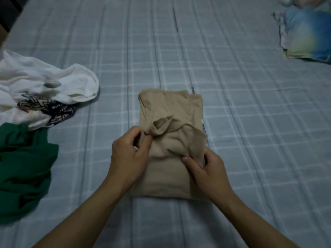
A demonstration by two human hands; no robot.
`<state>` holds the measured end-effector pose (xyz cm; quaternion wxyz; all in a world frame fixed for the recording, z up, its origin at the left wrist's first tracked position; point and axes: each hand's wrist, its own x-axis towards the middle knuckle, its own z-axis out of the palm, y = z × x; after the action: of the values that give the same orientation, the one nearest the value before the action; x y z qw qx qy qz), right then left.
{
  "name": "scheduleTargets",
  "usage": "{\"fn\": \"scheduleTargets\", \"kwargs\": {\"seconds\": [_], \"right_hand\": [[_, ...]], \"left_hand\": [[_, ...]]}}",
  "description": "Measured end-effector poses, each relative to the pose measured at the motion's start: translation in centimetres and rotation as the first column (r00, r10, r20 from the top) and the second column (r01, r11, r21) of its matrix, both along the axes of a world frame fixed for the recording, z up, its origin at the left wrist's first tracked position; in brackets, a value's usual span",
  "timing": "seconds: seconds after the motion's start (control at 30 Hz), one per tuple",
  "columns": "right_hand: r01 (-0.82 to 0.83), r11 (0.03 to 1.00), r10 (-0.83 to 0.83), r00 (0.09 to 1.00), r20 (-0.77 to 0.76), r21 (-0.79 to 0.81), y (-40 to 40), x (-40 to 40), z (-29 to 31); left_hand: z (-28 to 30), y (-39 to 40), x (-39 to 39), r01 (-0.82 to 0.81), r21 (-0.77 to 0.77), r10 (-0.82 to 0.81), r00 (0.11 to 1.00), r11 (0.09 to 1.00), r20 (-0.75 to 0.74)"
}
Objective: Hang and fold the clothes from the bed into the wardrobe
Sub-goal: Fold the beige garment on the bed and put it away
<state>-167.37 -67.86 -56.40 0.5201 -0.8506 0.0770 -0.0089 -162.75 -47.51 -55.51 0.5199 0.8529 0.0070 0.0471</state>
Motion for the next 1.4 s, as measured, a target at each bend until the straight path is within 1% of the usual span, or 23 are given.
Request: {"fn": "scheduleTargets", "kwargs": {"seconds": [0.1, 0.23, 0.3, 0.33, 0.37, 0.4, 0.43, 0.47, 0.5, 0.53, 0.57, 0.63, 0.67, 0.7, 0.8, 0.93, 1.0, 1.07, 1.13, 1.2, 1.3, 1.33, 1.4], "right_hand": [[-0.016, 1.000, 0.016, 1.000, 0.023, 0.002, -0.9, 5.8, 0.3], [0.009, 0.999, -0.008, 0.999, 0.032, -0.038, -1.6, 13.3, -0.6], [0.019, 0.998, -0.021, 0.999, -0.033, -0.067, -1.7, 16.7, -1.4], [0.028, 0.996, -0.035, 0.996, -0.079, -0.085, -1.7, 18.0, -1.9], [0.035, 0.992, -0.049, 0.992, -0.112, -0.121, -1.8, 19.0, -2.2], [0.028, 0.982, -0.051, 0.992, -0.117, -0.186, -1.9, 19.5, -2.5], [0.004, 0.964, -0.029, 0.996, -0.090, -0.266, -1.9, 19.5, -2.7], [-0.040, 0.938, 0.028, 0.999, -0.041, -0.346, -1.7, 19.0, -2.9], [-0.103, 0.899, 0.117, 0.993, 0.008, -0.426, -1.4, 18.3, -3.1], [-0.171, 0.840, 0.215, 0.976, 0.025, -0.516, -0.9, 17.4, -3.5], [-0.231, 0.763, 0.300, 0.954, 0.014, -0.604, -0.4, 16.6, -4.2], [-0.362, 0.607, 0.418, 0.902, -0.102, -0.707, 0.2, 15.4, -6.0], [-0.425, 0.559, 0.440, 0.880, -0.180, -0.712, 0.3, 15.2, -7.0], [-0.457, 0.543, 0.450, 0.867, -0.215, -0.704, 0.0, 15.2, -8.0], [-0.420, 0.582, 0.461, 0.876, -0.143, -0.696, -0.8, 16.0, -10.3], [-0.395, 0.602, 0.460, 0.882, -0.103, -0.694, -0.8, 16.0, -11.2], [-0.412, 0.583, 0.473, 0.873, -0.120, -0.700, -0.9, 16.0, -10.6], [-0.455, 0.559, 0.490, 0.856, -0.166, -0.693, -1.1, 16.1, -9.5], [-0.493, 0.560, 0.488, 0.846, -0.216, -0.666, -1.3, 15.7, -8.4], [-0.502, 0.597, 0.491, 0.845, -0.211, -0.626, -1.6, 14.0, -7.2], [-0.505, 0.598, 0.570, 0.814, -0.112, -0.623, -2.8, 9.0, -6.0], [-0.510, 0.589, 0.595, 0.798, -0.091, -0.627, -3.3, 7.2, -5.8], [-0.519, 0.563, 0.608, 0.787, -0.102, -0.643, -4.2, 4.4, -5.8]], "left_hand": [[0.1, -0.9, 5.2, -0.089, 0.055, 0.087, 0.996, 0.995, 0.034], [-0.5, -2.0, 12.2, -0.180, 0.073, 0.176, 0.983, 0.981, 0.055], [-1.4, -2.4, 15.2, -0.231, 0.080, 0.232, 0.973, 0.970, -0.009], [-1.8, -2.7, 16.2, -0.260, 0.096, 0.267, 0.961, 0.961, -0.069], [-2.3, -2.9, 16.9, -0.283, 0.146, 0.300, 0.946, 0.948, -0.121], [-2.9, -3.0, 17.2, -0.280, 0.219, 0.313, 0.940, 0.935, -0.136], [-3.4, -3.3, 16.9, -0.253, 0.294, 0.291, 0.952, 0.922, -0.094], [-3.8, -3.8, 16.2, -0.207, 0.352, 0.225, 0.974, 0.913, -0.011], [-4.2, -4.4, 15.3, -0.133, 0.406, 0.116, 0.991, 0.904, 0.066], [-4.8, -4.9, 14.4, -0.045, 0.475, -0.005, 0.995, 0.879, 0.104], [-5.5, -5.2, 13.7, 0.051, 0.548, -0.120, 0.989, 0.835, 0.091], [-7.3, -5.1, 13.2, 0.248, 0.676, -0.269, 0.960, 0.694, -0.076], [-8.3, -4.8, 13.3, 0.312, 0.712, -0.290, 0.944, 0.629, -0.157], [-9.5, -4.2, 13.5, 0.332, 0.726, -0.287, 0.939, 0.603, -0.191], [-12.0, -3.7, 14.3, 0.296, 0.714, -0.270, 0.951, 0.634, -0.154], [-12.7, -3.9, 14.4, 0.296, 0.727, -0.280, 0.949, 0.620, -0.147], [-12.0, -3.9, 14.4, 0.316, 0.737, -0.283, 0.943, 0.597, -0.175], [-11.0, -4.0, 14.2, 0.332, 0.768, -0.271, 0.939, 0.548, -0.213], [-9.9, -4.2, 13.8, 0.347, 0.776, -0.269, 0.934, 0.526, -0.236], [-8.6, -3.9, 12.3, 0.350, 0.751, -0.322, 0.927, 0.559, -0.193], [-7.1, -1.8, 8.0, 0.364, 0.659, -0.478, 0.878, 0.659, -0.008], [-7.0, -0.7, 6.4, 0.387, 0.633, -0.518, 0.855, 0.671, 0.027], [-7.1, 1.4, 3.7, 0.448, 0.637, -0.593, 0.805, 0.627, 0.017]]}}
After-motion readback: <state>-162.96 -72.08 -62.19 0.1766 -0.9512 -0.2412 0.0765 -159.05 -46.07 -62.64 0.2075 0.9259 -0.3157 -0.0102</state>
